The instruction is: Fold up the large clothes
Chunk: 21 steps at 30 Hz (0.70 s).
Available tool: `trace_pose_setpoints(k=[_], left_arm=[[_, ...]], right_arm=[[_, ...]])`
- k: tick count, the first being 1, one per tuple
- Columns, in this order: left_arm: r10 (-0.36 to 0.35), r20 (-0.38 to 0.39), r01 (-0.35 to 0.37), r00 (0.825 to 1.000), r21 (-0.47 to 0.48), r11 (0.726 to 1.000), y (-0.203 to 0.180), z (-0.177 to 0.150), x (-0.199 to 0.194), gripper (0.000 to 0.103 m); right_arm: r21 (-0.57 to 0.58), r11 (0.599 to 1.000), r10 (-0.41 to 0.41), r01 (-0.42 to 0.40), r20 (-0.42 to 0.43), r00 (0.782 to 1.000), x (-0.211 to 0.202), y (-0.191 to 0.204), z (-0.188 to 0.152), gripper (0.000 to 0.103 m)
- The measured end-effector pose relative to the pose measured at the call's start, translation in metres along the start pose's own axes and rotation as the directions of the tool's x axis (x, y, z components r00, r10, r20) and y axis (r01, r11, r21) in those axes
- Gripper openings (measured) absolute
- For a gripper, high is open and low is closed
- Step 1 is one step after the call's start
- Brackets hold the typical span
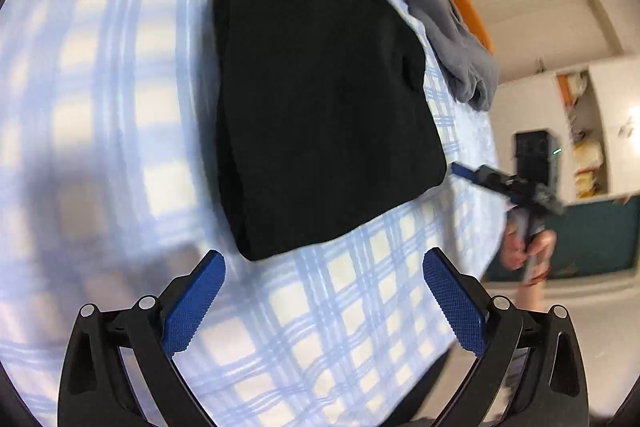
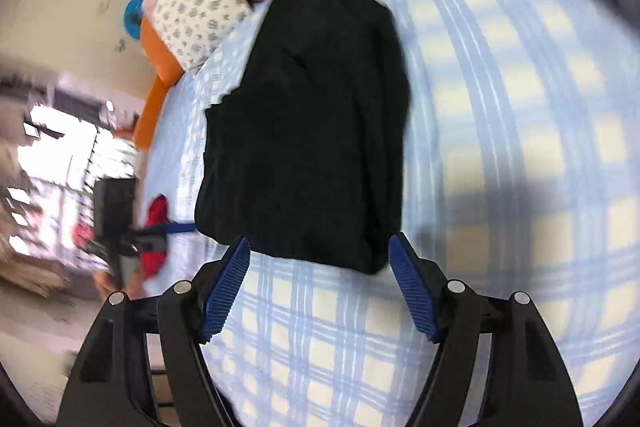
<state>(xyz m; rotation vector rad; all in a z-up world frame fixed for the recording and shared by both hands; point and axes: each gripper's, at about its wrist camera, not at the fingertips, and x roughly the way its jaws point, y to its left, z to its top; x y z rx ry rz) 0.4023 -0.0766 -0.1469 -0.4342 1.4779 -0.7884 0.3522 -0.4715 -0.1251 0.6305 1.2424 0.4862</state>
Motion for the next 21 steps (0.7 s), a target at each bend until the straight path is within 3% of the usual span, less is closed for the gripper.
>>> trace_pose_setpoints(k=[6, 9, 14, 15, 17, 18, 19, 21], left_arm=[[-0.107, -0.004, 0.106, 0.994, -0.131, 0.986, 0.038, 0.001, 0.016, 0.1], [-0.192, 0.03, 0.194, 0.981, -0.21, 0.958, 0.05, 0.008, 0.018, 0.1], [-0.219, 0.069, 0.23, 0.973, -0.28, 0.932, 0.055, 0.019, 0.016, 0.1], [-0.215, 0.068, 0.226, 0.974, -0.292, 0.929, 0.055, 0.022, 0.016, 0.099], [-0.21, 0.062, 0.219, 0.976, -0.304, 0.927, 0.058, 0.023, 0.014, 0.091], [-0.208, 0.061, 0.217, 0.976, -0.325, 0.921, 0.059, 0.021, 0.014, 0.081], [-0.228, 0.064, 0.236, 0.971, -0.361, 0.902, 0.064, 0.021, 0.011, 0.076], [-0.314, 0.101, 0.327, 0.944, -0.416, 0.849, 0.074, 0.022, 0.0, 0.064]], right_arm=[[0.13, 0.986, 0.107, -0.1, -0.054, 0.993, 0.036, -0.025, -0.001, 0.072], [0.158, 0.981, 0.124, -0.111, -0.069, 0.99, 0.047, -0.024, 0.004, 0.07], [0.259, 0.953, 0.182, -0.158, -0.072, 0.981, 0.052, -0.027, 0.014, 0.034], [0.281, 0.943, 0.204, -0.177, -0.07, 0.977, 0.05, -0.03, 0.015, 0.032], [0.298, 0.932, 0.234, -0.206, -0.063, 0.97, 0.048, -0.028, 0.02, 0.027], [0.302, 0.929, 0.243, -0.216, -0.056, 0.968, 0.047, -0.026, 0.022, 0.026], [0.308, 0.922, 0.262, -0.235, -0.047, 0.964, 0.045, -0.023, 0.026, 0.025], [0.316, 0.906, 0.302, -0.281, -0.018, 0.953, 0.036, -0.018, 0.036, 0.024]])
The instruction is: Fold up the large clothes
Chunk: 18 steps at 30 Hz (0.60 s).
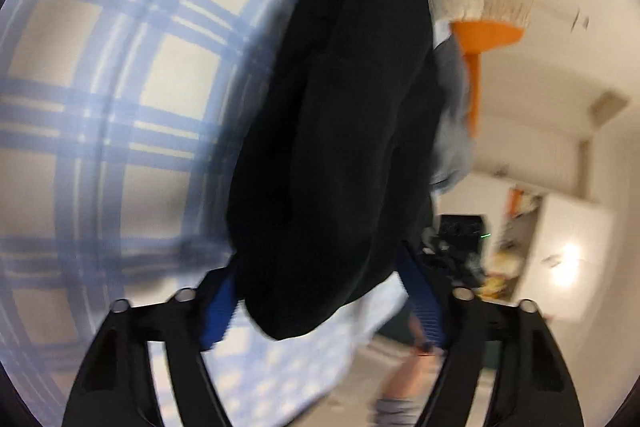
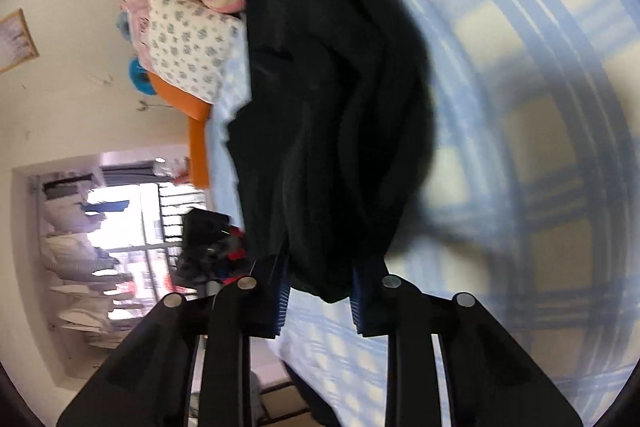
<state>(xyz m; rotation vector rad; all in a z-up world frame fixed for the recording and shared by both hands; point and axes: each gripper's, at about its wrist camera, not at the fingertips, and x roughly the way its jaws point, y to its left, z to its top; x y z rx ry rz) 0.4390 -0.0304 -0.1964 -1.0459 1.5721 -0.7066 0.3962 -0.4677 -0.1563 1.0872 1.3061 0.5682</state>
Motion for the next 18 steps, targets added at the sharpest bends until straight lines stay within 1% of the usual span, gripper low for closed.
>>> trace_pose_setpoints(k=[1, 2, 3, 6, 8, 9, 14, 16, 17, 18], left_arm=[[-0.029, 0.002, 0.029, 1.0, -0.01, 1.0, -0.002, 0.004, -0.009, 0.057], [-0.06, 0.008, 0.06, 0.998, -0.014, 0.998, -0.005, 0.008, -0.016, 0.052], [-0.093, 0.022, 0.093, 0.995, -0.008, 0.996, -0.014, 0.015, -0.026, 0.051], [-0.141, 0.067, 0.14, 0.988, 0.021, 0.99, -0.04, 0.039, -0.041, 0.051], [-0.168, 0.09, 0.165, 0.982, 0.037, 0.986, -0.055, 0.055, -0.04, 0.051], [-0.179, 0.112, 0.175, 0.977, 0.049, 0.983, -0.065, 0.07, -0.041, 0.051], [-0.18, 0.184, 0.171, 0.966, 0.063, 0.983, -0.098, 0.12, -0.042, 0.051], [-0.182, 0.22, 0.169, 0.958, 0.077, 0.983, -0.114, 0.148, -0.044, 0.051], [-0.175, 0.234, 0.16, 0.956, 0.084, 0.984, -0.116, 0.159, -0.046, 0.051], [-0.172, 0.253, 0.154, 0.952, 0.089, 0.984, -0.121, 0.177, -0.052, 0.05]], right_arm=[[-0.001, 1.0, 0.019, -0.019, 0.006, 1.0, -0.003, 0.005, 0.004, 0.023], [-0.003, 0.999, 0.037, -0.037, 0.015, 0.999, -0.006, 0.01, 0.009, 0.022], [-0.011, 0.998, 0.057, -0.057, 0.028, 0.998, -0.008, 0.02, 0.019, 0.022], [-0.031, 0.994, 0.105, -0.103, 0.058, 0.993, -0.008, 0.048, 0.048, 0.021], [-0.029, 0.992, 0.125, -0.123, 0.09, 0.988, -0.005, 0.062, 0.072, 0.021], [-0.027, 0.991, 0.131, -0.129, 0.1, 0.986, -0.004, 0.066, 0.082, 0.021], [0.003, 0.986, 0.166, -0.169, 0.164, 0.972, 0.001, 0.085, 0.142, 0.021], [0.01, 0.983, 0.18, -0.186, 0.194, 0.964, 0.003, 0.092, 0.168, 0.021], [0.011, 0.98, 0.193, -0.199, 0.205, 0.96, 0.004, 0.094, 0.18, 0.021], [0.012, 0.978, 0.201, -0.209, 0.214, 0.956, 0.008, 0.097, 0.192, 0.021]])
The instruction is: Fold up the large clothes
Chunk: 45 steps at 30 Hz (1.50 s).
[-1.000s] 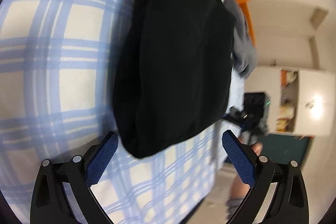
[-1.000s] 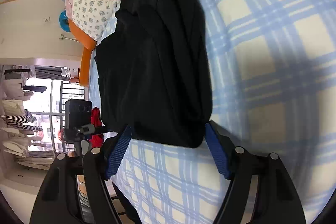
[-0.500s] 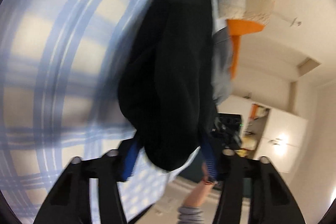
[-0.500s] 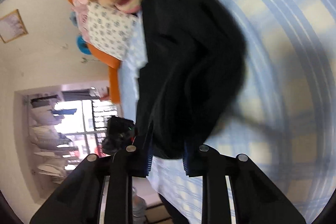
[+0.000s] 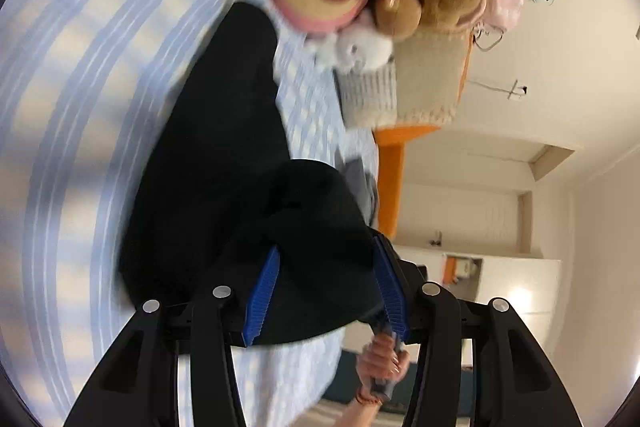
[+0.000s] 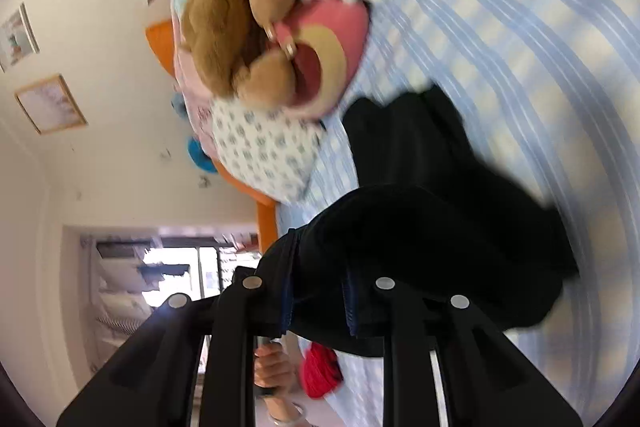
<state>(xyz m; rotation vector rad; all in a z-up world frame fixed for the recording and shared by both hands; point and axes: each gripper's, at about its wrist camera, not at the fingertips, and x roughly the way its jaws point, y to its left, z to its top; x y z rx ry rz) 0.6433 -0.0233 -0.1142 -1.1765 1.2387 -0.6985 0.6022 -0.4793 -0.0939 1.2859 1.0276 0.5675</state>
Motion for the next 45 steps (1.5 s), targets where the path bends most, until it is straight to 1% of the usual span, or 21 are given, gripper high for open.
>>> trace_pose_setpoints(k=[3, 8, 12, 13, 14, 16, 18, 20, 21, 24, 27, 29, 32, 35, 36, 37, 38, 40, 43, 44, 45], left_arm=[[-0.002, 0.039, 0.001, 0.999, 0.023, 1.0, -0.015, 0.047, 0.018, 0.045], [0.112, 0.09, -0.112, 0.99, -0.004, 0.994, 0.006, 0.089, 0.061, 0.045], [0.063, 0.14, -0.068, 0.988, 0.03, 0.997, 0.017, 0.104, 0.077, 0.044], [0.019, 0.147, -0.026, 0.989, 0.05, 0.998, 0.016, 0.1, 0.076, 0.046], [-0.024, 0.135, 0.014, 0.991, 0.076, 0.997, 0.011, 0.096, 0.075, 0.047], [-0.047, 0.095, 0.031, 0.994, 0.168, 0.985, -0.009, 0.077, 0.068, 0.055], [-0.031, 0.044, 0.017, 0.999, 0.282, 0.959, -0.032, 0.047, 0.057, 0.065], [-0.013, 0.027, 0.003, 1.0, 0.349, 0.937, -0.042, 0.017, 0.046, 0.073], [-0.003, 0.009, 0.0, 1.0, 0.383, 0.924, -0.046, 0.003, 0.044, 0.075], [0.021, -0.039, -0.001, 0.999, 0.45, 0.893, -0.051, -0.038, 0.041, 0.075], [0.096, -0.034, -0.069, 0.995, 0.476, 0.877, -0.043, -0.052, 0.052, 0.075], [0.165, -0.018, -0.14, 0.986, 0.449, 0.883, -0.031, -0.045, 0.066, 0.075], [0.199, 0.005, -0.187, 0.98, 0.361, 0.913, -0.008, -0.023, 0.08, 0.067], [0.202, 0.015, -0.2, 0.979, 0.234, 0.951, 0.026, 0.001, 0.085, 0.041], [0.206, 0.012, -0.204, 0.979, 0.201, 0.958, 0.037, 0.011, 0.087, 0.021], [0.228, 0.017, -0.227, 0.974, 0.188, 0.956, 0.046, 0.017, 0.089, 0.008], [0.211, 0.016, -0.21, 0.977, 0.18, 0.961, 0.054, 0.024, 0.092, 0.008], [0.144, -0.006, -0.142, 0.99, 0.132, 0.981, 0.068, 0.032, 0.094, 0.008], [0.215, -0.007, -0.209, 0.977, 0.196, 0.958, 0.05, 0.026, 0.091, 0.009], [0.229, -0.008, -0.221, 0.973, 0.218, 0.95, 0.039, 0.02, 0.087, 0.015], [0.221, -0.007, -0.213, 0.975, 0.241, 0.947, 0.027, 0.016, 0.083, 0.041]], right_arm=[[0.029, 1.0, 0.01, -0.011, 0.032, 0.999, 0.027, -0.001, 0.045, 0.021], [0.103, 0.993, -0.06, 0.051, 0.086, 0.994, 0.089, -0.044, 0.101, 0.021], [0.138, 0.987, -0.1, 0.077, 0.164, 0.981, 0.102, -0.078, 0.114, 0.02], [0.128, 0.988, -0.112, 0.09, 0.174, 0.978, 0.102, -0.081, 0.115, 0.02], [0.123, 0.988, -0.118, 0.096, 0.183, 0.976, 0.102, -0.085, 0.116, 0.02], [0.121, 0.989, -0.103, 0.081, 0.19, 0.976, 0.099, -0.086, 0.114, 0.022], [0.068, 0.995, -0.089, 0.078, 0.174, 0.981, 0.09, -0.071, 0.106, 0.032], [-0.02, 0.996, -0.085, 0.09, 0.165, 0.983, 0.073, -0.047, 0.094, 0.095], [-0.095, 0.991, -0.071, 0.092, 0.206, 0.976, 0.056, -0.027, 0.081, 0.097], [-0.305, 0.945, -0.043, 0.116, 0.237, 0.971, 0.025, 0.023, 0.044, 0.093], [-0.422, 0.893, -0.068, 0.156, 0.216, 0.974, 0.021, 0.05, 0.009, 0.07], [-0.448, 0.873, -0.121, 0.192, 0.183, 0.976, 0.036, 0.049, -0.001, 0.048], [-0.455, 0.842, -0.244, 0.29, 0.159, 0.957, 0.074, 0.031, -0.003, 0.042], [-0.424, 0.794, -0.373, 0.437, 0.229, 0.899, 0.109, 0.005, 0.006, 0.038], [-0.406, 0.783, -0.406, 0.472, 0.242, 0.881, 0.118, -0.004, 0.01, 0.037], [-0.399, 0.764, -0.436, 0.508, 0.261, 0.861, 0.126, -0.01, 0.012, 0.031], [-0.397, 0.737, -0.469, 0.547, 0.284, 0.837, 0.132, -0.017, 0.014, 0.024], [-0.402, 0.707, -0.492, 0.582, 0.312, 0.813, 0.142, -0.023, 0.015, 0.024], [-0.429, 0.668, -0.524, 0.608, 0.309, 0.794, 0.149, -0.014, 0.016, 0.029], [-0.448, 0.673, -0.511, 0.588, 0.293, 0.808, 0.146, -0.006, 0.016, 0.032], [-0.464, 0.683, -0.48, 0.565, 0.297, 0.825, 0.139, 0.002, 0.018, 0.032]])
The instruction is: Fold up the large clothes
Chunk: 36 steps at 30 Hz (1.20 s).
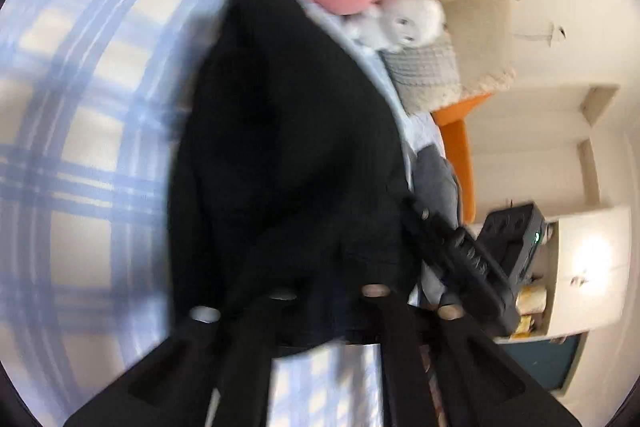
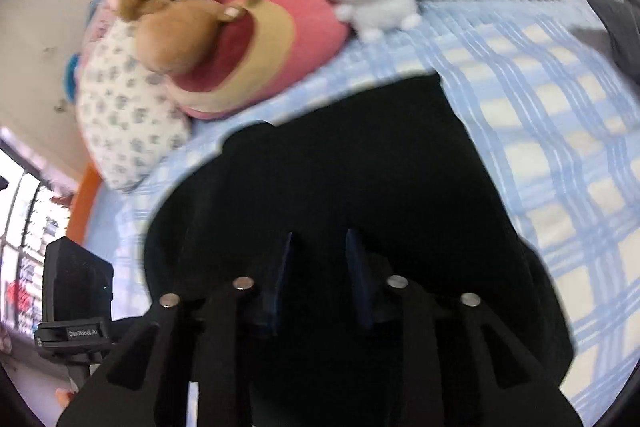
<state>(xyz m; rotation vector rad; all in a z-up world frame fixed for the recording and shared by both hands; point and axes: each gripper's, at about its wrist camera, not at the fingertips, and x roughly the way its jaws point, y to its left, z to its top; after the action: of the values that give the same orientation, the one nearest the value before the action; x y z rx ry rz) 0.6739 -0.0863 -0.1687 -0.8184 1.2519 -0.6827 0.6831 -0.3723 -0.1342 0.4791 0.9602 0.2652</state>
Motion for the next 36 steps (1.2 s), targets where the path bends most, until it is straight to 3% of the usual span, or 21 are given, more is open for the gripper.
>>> trace_pose_setpoints(k=[1, 3, 6, 9, 11, 12, 14, 15, 16, 17, 20, 24, 26, 27, 28, 29, 30, 31, 32, 34, 36], left_arm=[[-0.014, 0.021, 0.014, 1.0, 0.036, 0.999, -0.016, -0.002, -0.01, 0.067], [0.001, 0.097, -0.014, 0.995, 0.125, 0.992, -0.052, -0.003, -0.026, 0.089], [0.047, 0.161, -0.08, 0.986, 0.201, 0.976, -0.083, 0.007, -0.029, 0.092], [0.06, 0.127, -0.079, 0.99, 0.149, 0.986, -0.074, 0.021, -0.013, 0.092], [0.157, 0.116, -0.173, 0.981, 0.143, 0.975, -0.062, 0.029, 0.005, 0.083], [0.191, 0.108, -0.205, 0.976, 0.136, 0.969, -0.054, 0.029, 0.01, 0.072], [0.216, 0.106, -0.227, 0.971, 0.109, 0.968, -0.04, 0.033, 0.015, 0.058], [0.221, 0.104, -0.231, 0.97, 0.101, 0.968, -0.032, 0.033, 0.012, 0.043], [0.24, 0.099, -0.249, 0.966, 0.089, 0.964, -0.022, 0.036, 0.012, 0.02], [0.266, 0.093, -0.273, 0.959, 0.069, 0.96, -0.011, 0.038, 0.01, 0.007], [0.163, 0.07, -0.162, 0.984, -0.022, 0.987, 0.021, 0.045, 0.009, 0.009], [0.284, 0.112, -0.291, 0.952, 0.055, 0.955, 0.0, 0.038, 0.014, 0.008], [0.318, 0.118, -0.327, 0.941, 0.071, 0.942, -0.015, 0.033, 0.008, 0.009], [0.318, 0.119, -0.329, 0.941, 0.092, 0.94, -0.027, 0.028, 0.0, 0.02], [0.31, 0.126, -0.325, 0.942, 0.119, 0.938, -0.038, 0.023, -0.01, 0.039], [0.305, 0.142, -0.325, 0.942, 0.151, 0.934, -0.051, 0.017, -0.021, 0.05], [0.3, 0.151, -0.323, 0.942, 0.17, 0.931, -0.06, 0.014, -0.028, 0.078], [0.318, 0.176, -0.35, 0.931, 0.195, 0.916, -0.073, 0.005, -0.042, 0.1], [0.33, 0.206, -0.372, 0.921, 0.219, 0.902, -0.083, -0.002, -0.053, 0.1], [0.367, 0.181, -0.403, 0.913, 0.241, 0.883, -0.089, -0.007, -0.058, 0.1], [0.383, 0.131, -0.403, 0.914, 0.209, 0.891, -0.08, -0.01, -0.059, 0.1]], right_arm=[[-0.005, 1.0, 0.012, -0.011, 0.036, 0.999, -0.011, -0.001, 0.006, 0.035], [0.002, 1.0, 0.005, -0.005, 0.083, 0.997, -0.026, -0.006, 0.019, 0.043], [0.069, 0.998, -0.008, 0.002, 0.083, 0.997, -0.025, -0.024, 0.033, 0.043], [0.112, 0.994, -0.001, -0.006, 0.055, 0.998, -0.011, -0.039, 0.038, 0.043], [0.115, 0.993, -0.004, 0.0, 0.034, 0.999, -0.001, -0.042, 0.039, 0.043], [0.113, 0.994, -0.005, 0.003, 0.013, 1.0, 0.007, -0.043, 0.039, 0.043], [0.111, 0.994, -0.019, 0.019, -0.007, 1.0, 0.018, -0.043, 0.039, 0.042], [0.114, 0.993, -0.021, 0.024, -0.029, 0.999, 0.027, -0.045, 0.038, 0.042], [0.119, 0.992, -0.039, 0.043, -0.037, 0.999, 0.033, -0.048, 0.038, 0.04], [0.124, 0.99, -0.057, 0.061, -0.04, 0.998, 0.037, -0.05, 0.038, 0.036], [0.17, 0.981, -0.088, 0.095, -0.048, 0.995, 0.048, -0.061, 0.038, 0.034], [0.099, 0.983, -0.154, 0.157, -0.03, 0.988, 0.043, -0.046, 0.036, 0.036], [0.123, 0.989, -0.085, 0.087, -0.021, 0.996, 0.028, -0.047, 0.033, 0.038], [0.152, 0.988, -0.006, 0.009, -0.02, 1.0, 0.012, -0.051, 0.03, 0.038], [0.162, 0.986, 0.033, -0.029, -0.017, 0.999, -0.001, -0.054, 0.028, 0.042], [0.161, 0.985, 0.064, -0.061, -0.012, 0.998, -0.017, -0.058, 0.027, 0.048], [0.162, 0.982, 0.099, -0.097, -0.002, 0.995, -0.041, -0.064, 0.024, 0.054], [0.159, 0.981, 0.118, -0.115, -0.004, 0.993, -0.055, -0.069, 0.022, 0.069], [0.159, 0.979, 0.133, -0.13, -0.01, 0.991, -0.072, -0.076, 0.019, 0.078], [0.177, 0.971, 0.171, -0.162, -0.035, 0.985, -0.093, -0.09, 0.016, 0.086], [0.236, 0.956, 0.201, -0.176, -0.09, 0.975, -0.101, -0.108, 0.011, 0.088]])
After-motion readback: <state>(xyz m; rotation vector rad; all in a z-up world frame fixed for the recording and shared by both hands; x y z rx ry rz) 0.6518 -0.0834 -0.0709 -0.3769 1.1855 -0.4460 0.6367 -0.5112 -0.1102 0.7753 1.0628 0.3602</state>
